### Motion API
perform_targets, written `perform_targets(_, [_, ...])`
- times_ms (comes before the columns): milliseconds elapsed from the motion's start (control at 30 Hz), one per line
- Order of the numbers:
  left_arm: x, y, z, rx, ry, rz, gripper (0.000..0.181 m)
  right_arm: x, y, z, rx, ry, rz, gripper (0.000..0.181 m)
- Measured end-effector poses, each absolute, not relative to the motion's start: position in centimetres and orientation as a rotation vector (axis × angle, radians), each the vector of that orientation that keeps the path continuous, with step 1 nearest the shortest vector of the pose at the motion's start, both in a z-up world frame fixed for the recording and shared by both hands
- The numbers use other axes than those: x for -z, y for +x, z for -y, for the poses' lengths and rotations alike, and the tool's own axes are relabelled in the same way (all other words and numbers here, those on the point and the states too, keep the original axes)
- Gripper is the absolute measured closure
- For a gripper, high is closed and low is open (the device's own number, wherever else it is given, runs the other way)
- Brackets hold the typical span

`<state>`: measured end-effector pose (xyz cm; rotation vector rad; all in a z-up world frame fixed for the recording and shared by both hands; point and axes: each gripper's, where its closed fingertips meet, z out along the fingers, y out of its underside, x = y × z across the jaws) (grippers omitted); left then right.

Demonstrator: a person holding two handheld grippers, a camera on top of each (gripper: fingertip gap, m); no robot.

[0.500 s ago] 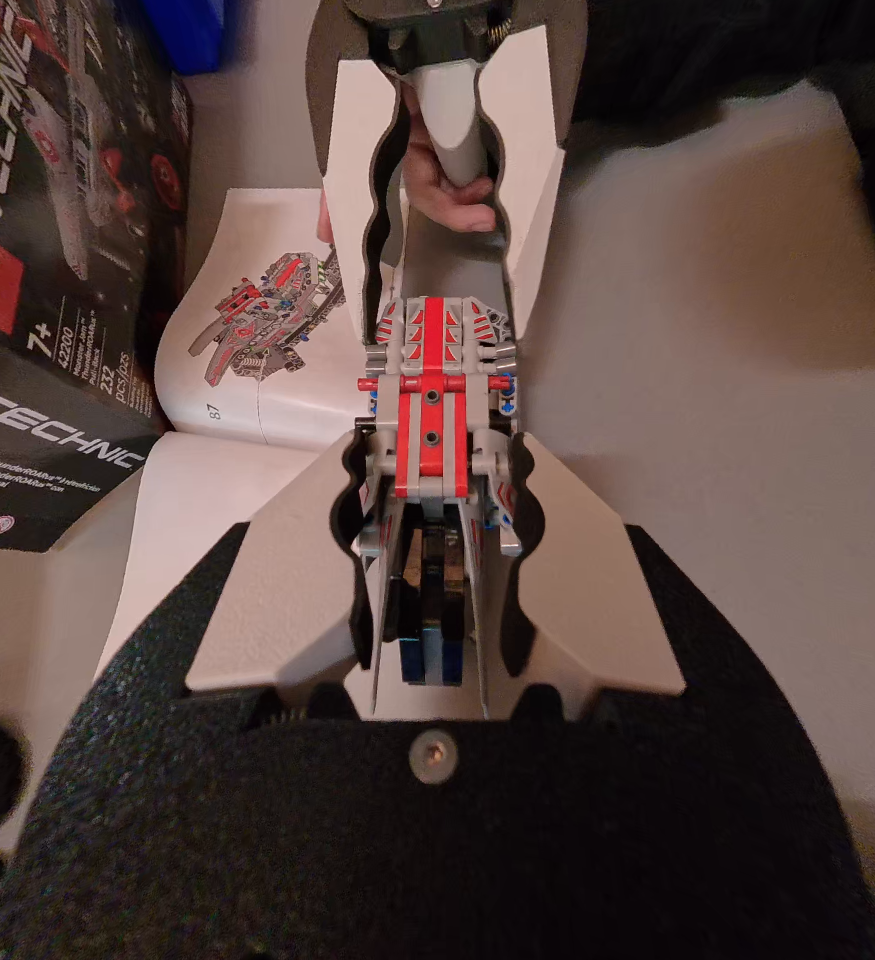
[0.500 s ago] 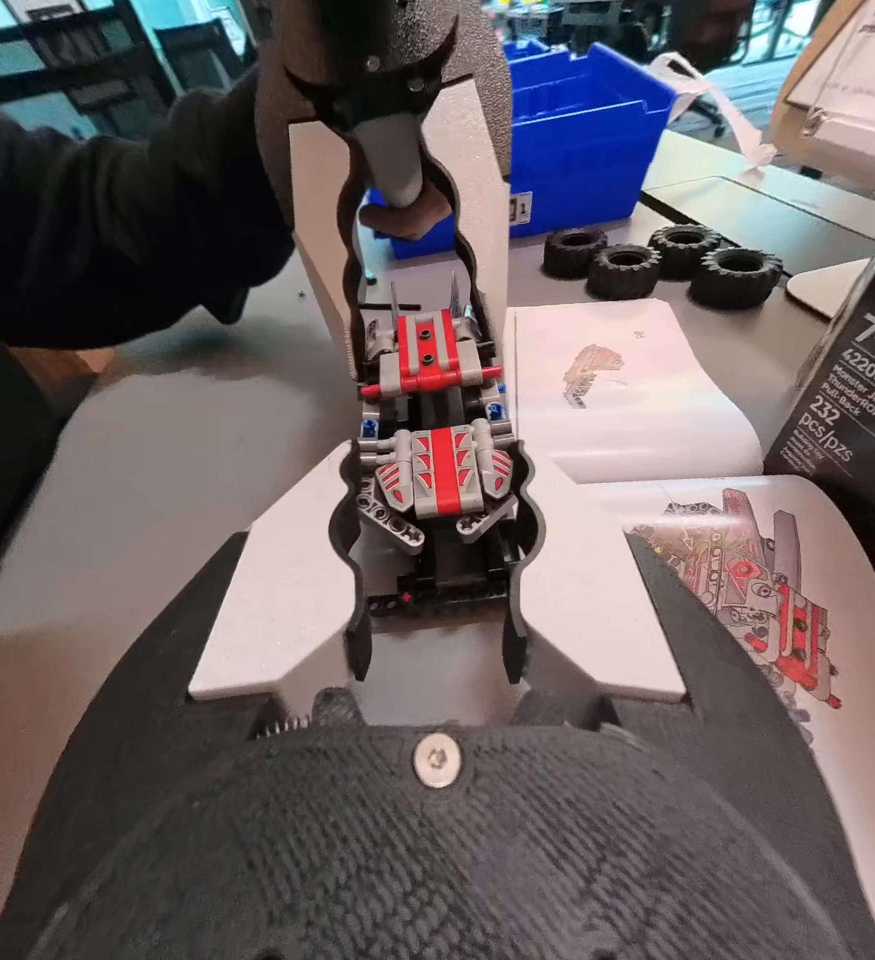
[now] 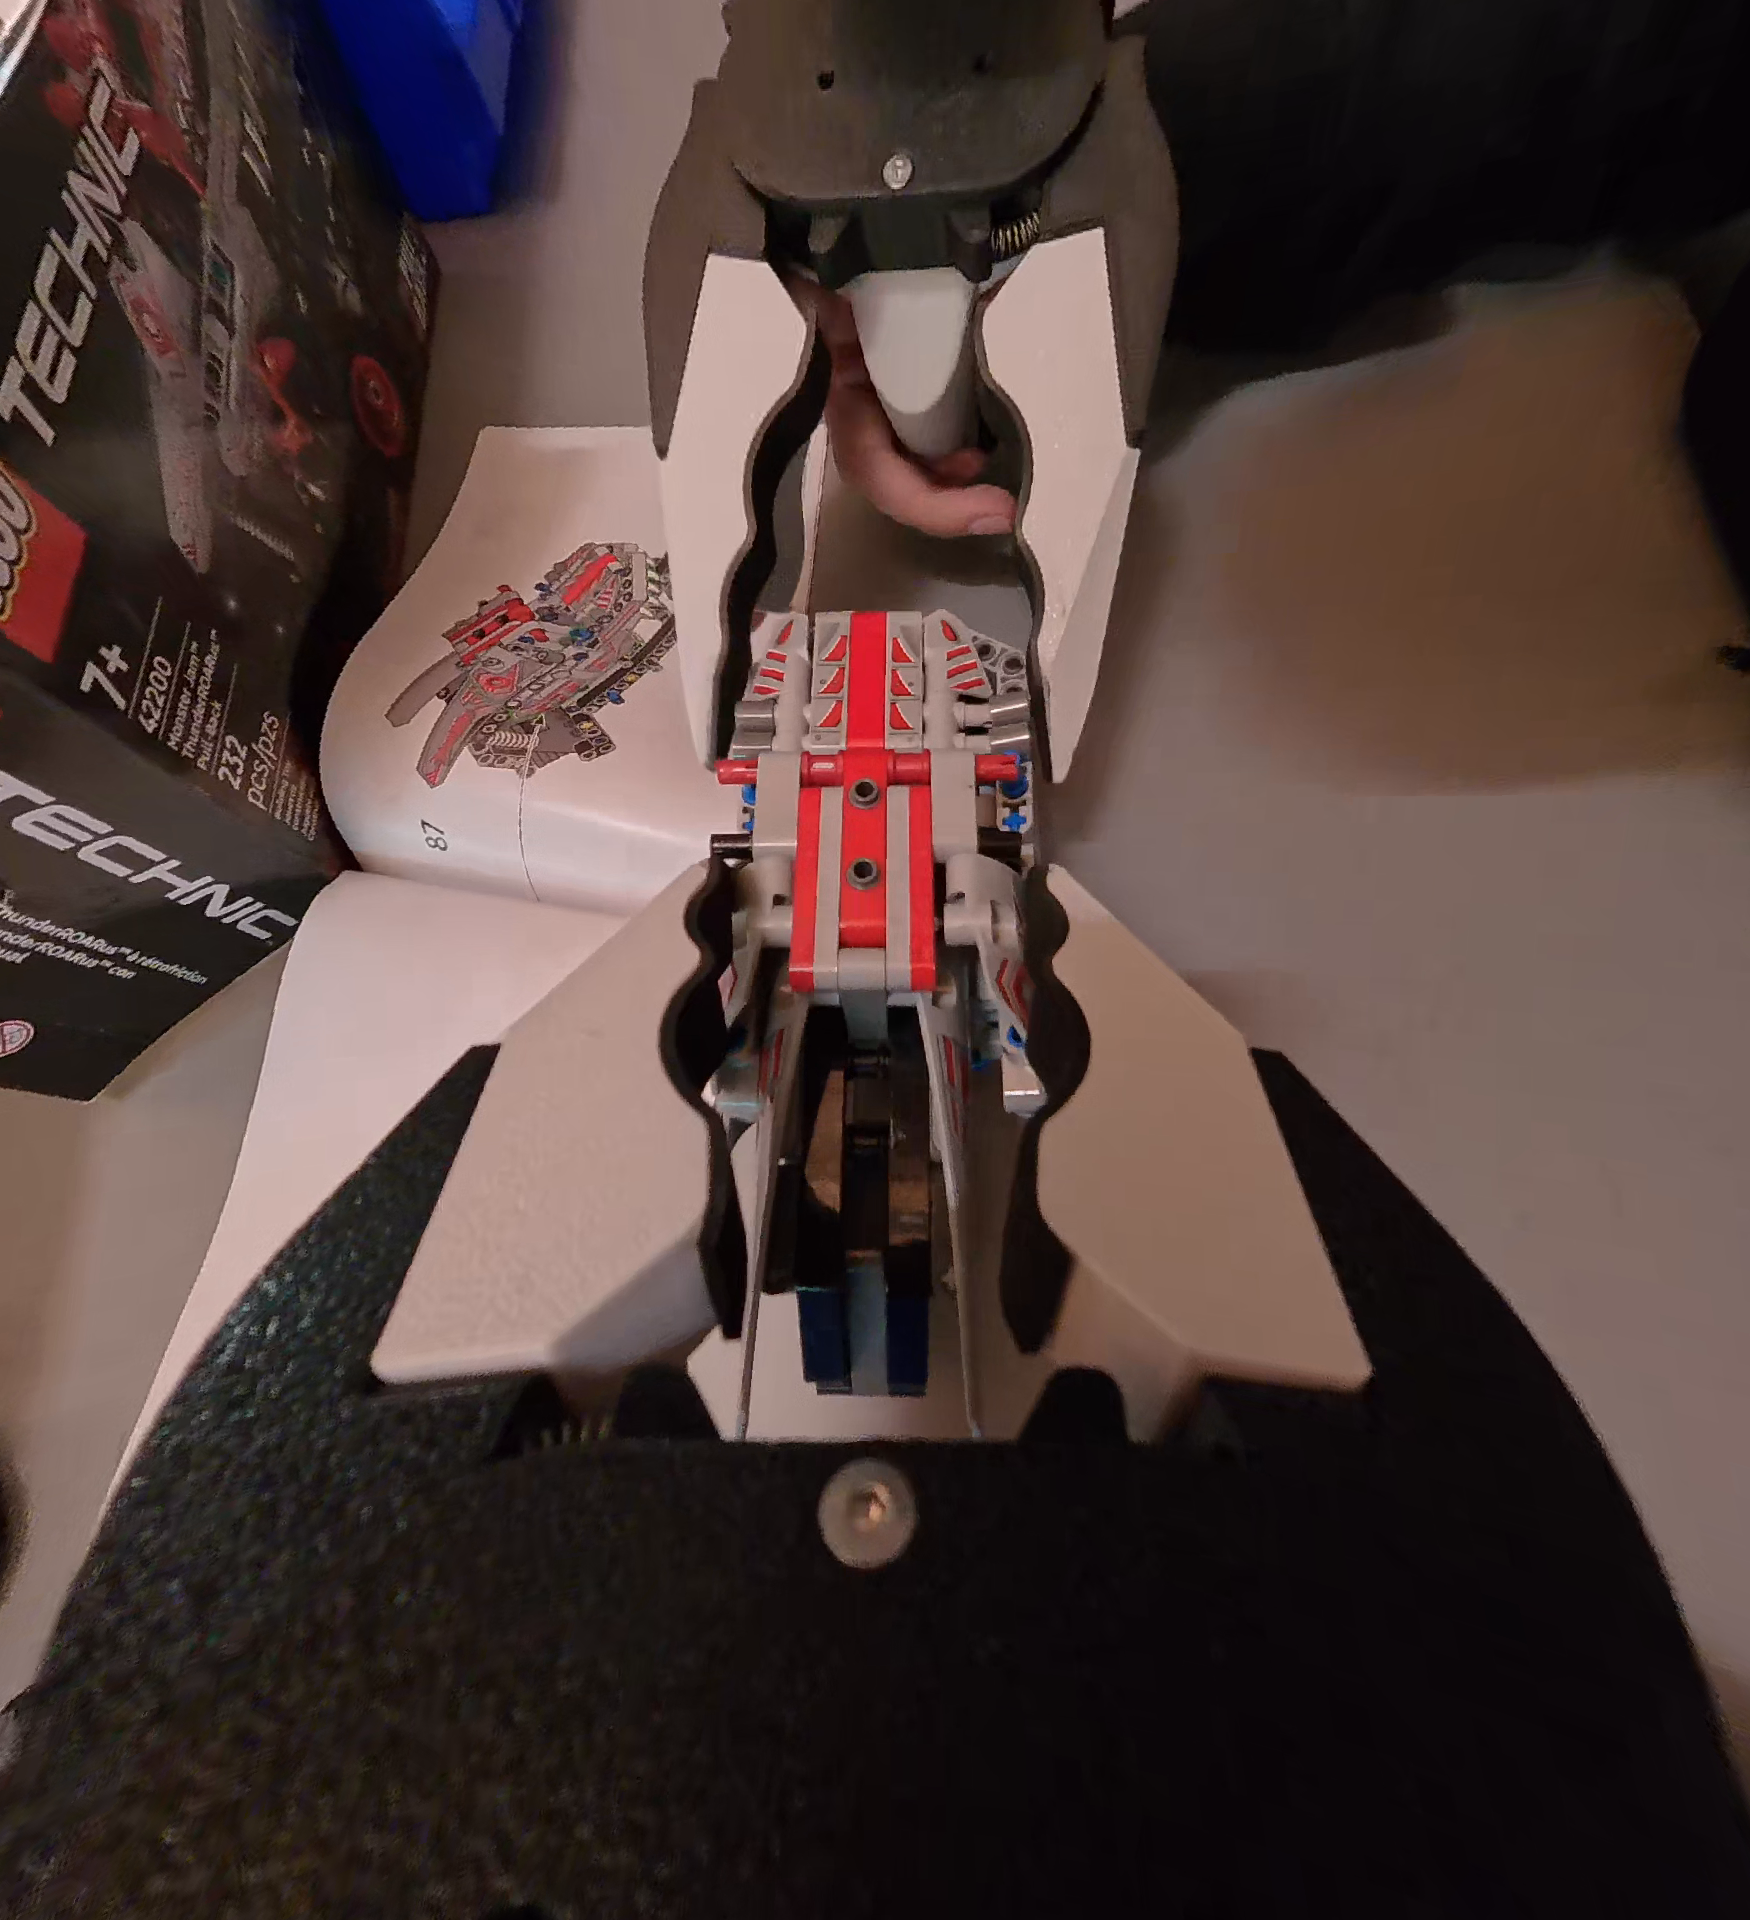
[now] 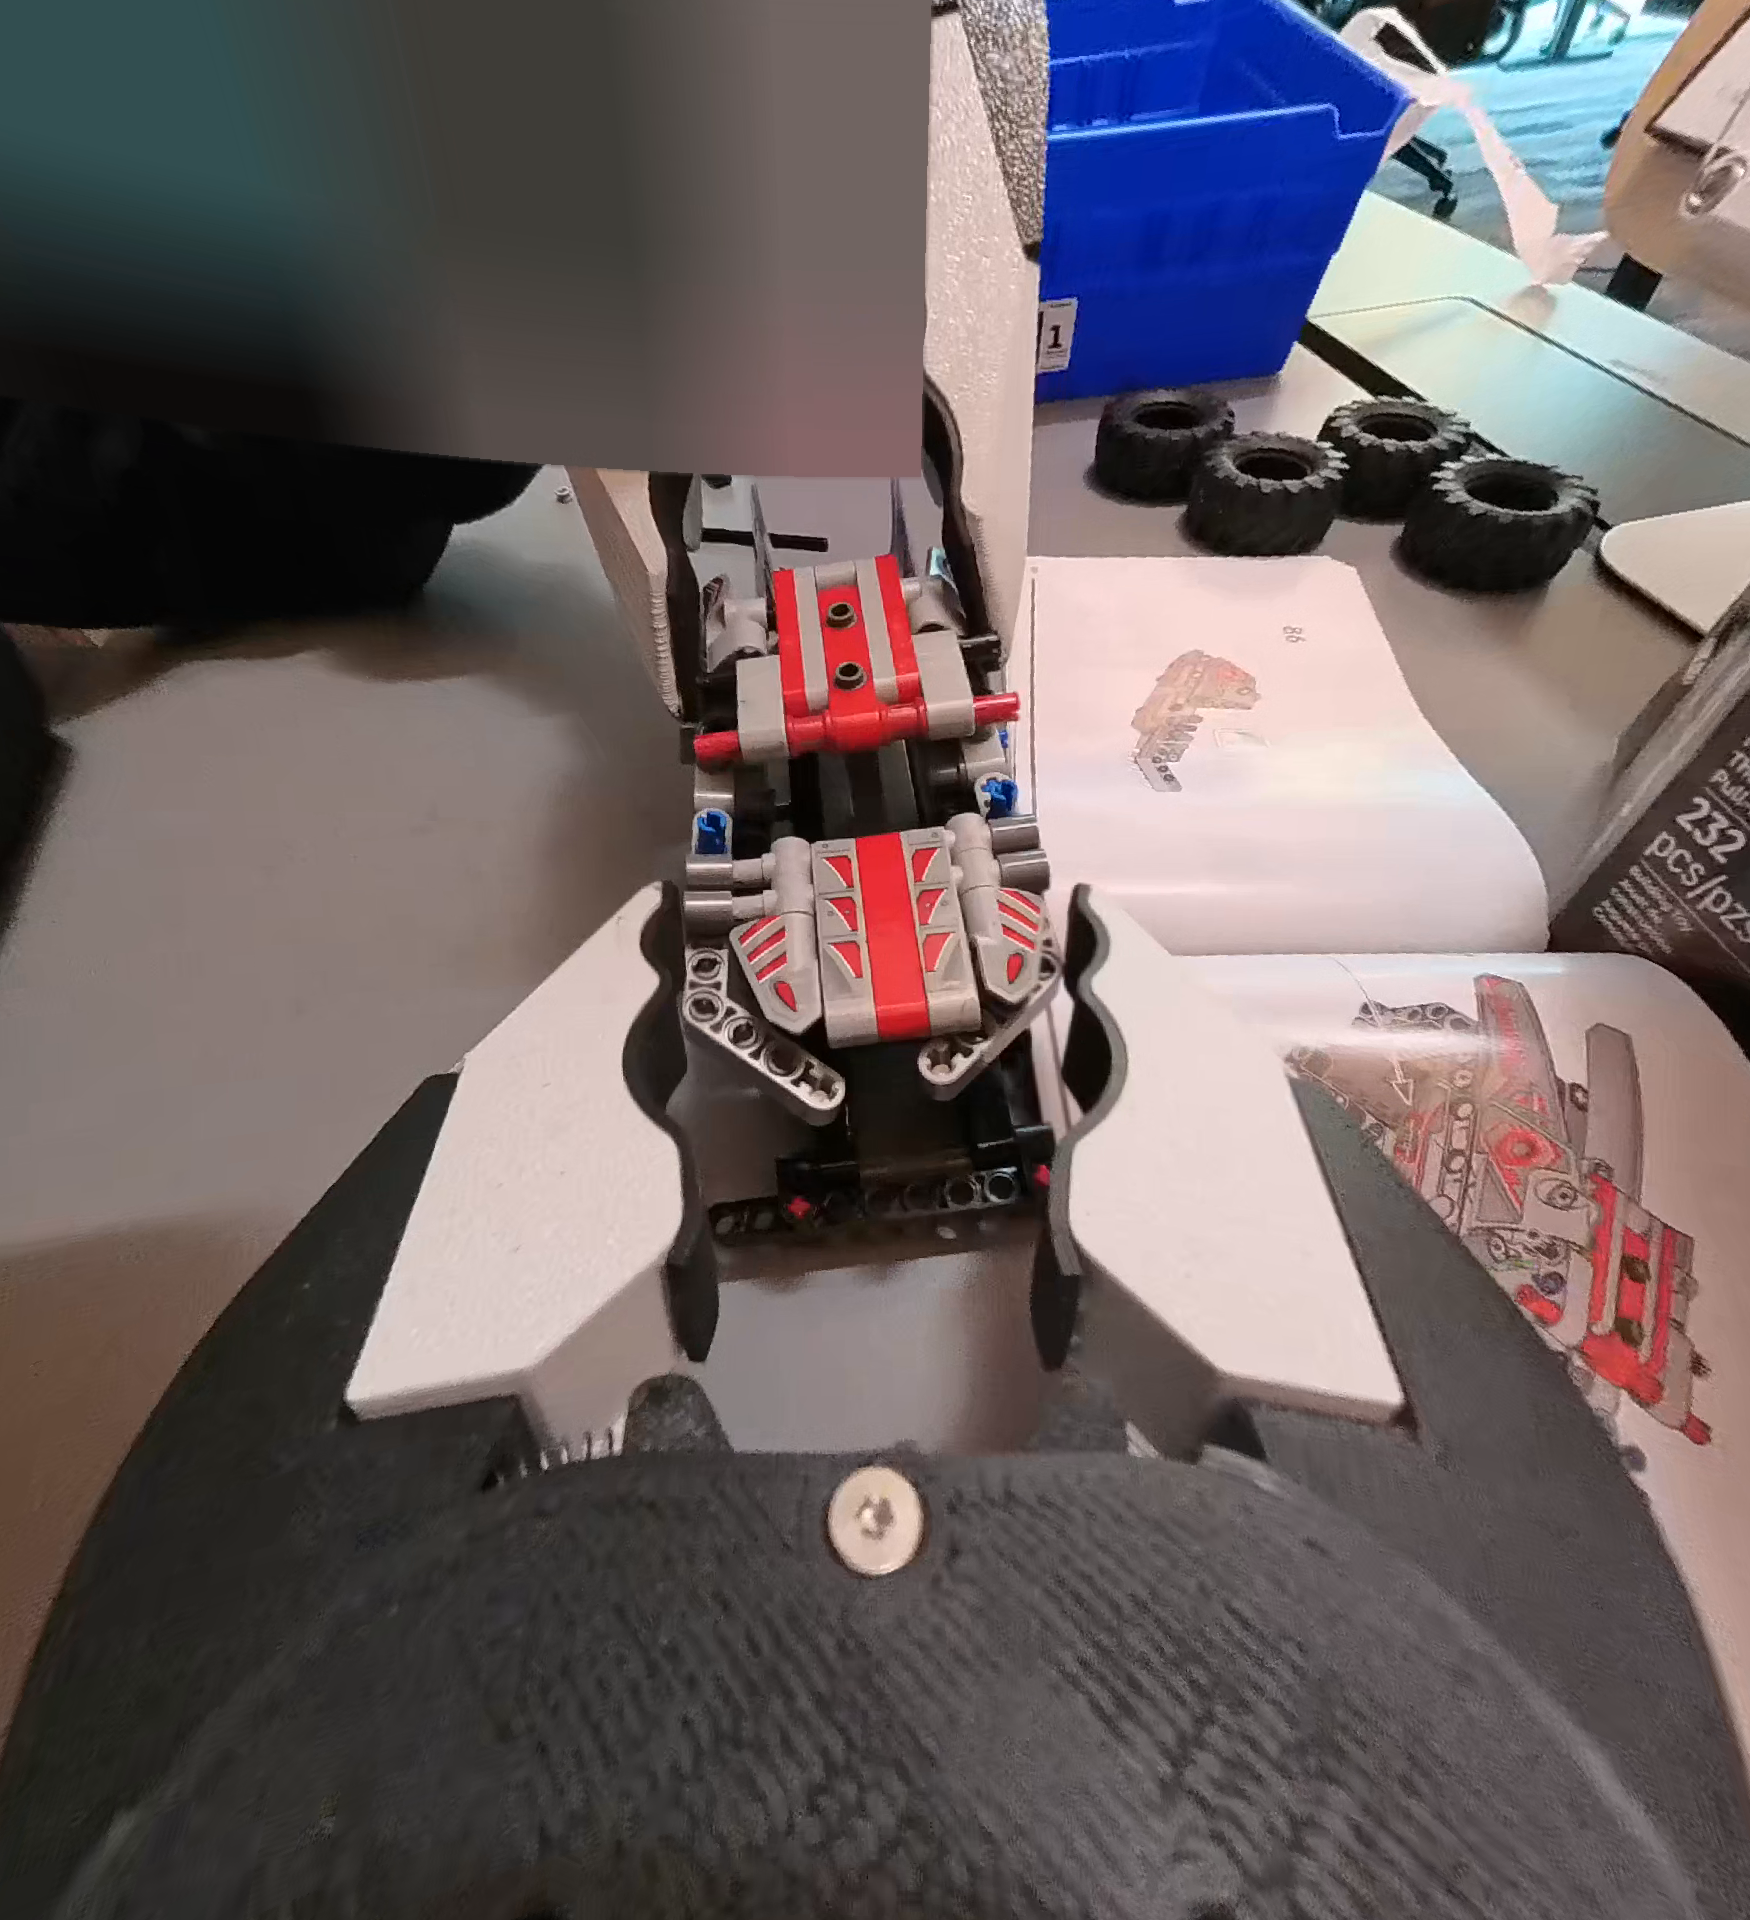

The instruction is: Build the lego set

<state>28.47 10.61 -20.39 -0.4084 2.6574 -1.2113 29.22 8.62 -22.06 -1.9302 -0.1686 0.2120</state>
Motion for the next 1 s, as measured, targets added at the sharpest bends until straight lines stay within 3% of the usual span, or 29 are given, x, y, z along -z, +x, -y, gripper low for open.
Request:
perform_targets(600, [19.8,28.0,-11.5,1.308,-0.467,-2.660,0.129,22.1,29.1,-8.8,-0.223,-1.921,0.187,0.109])
perform_targets(767, [20.3,28.1,-11.5,1.296,-0.492,-2.672,0.125,22.1,29.0,-8.8,-0.223,-1.921,0.191,0.110])
perform_targets(833, [20.8,28.2,-11.9,1.258,-0.496,-2.684,0.115,22.1,29.0,-8.8,-0.222,-1.921,0.193,0.110])
perform_targets(1000, [20.8,28.0,-11.7,1.290,-0.484,-2.700,0.122,22.1,29.0,-8.8,-0.221,-1.921,0.193,0.110])
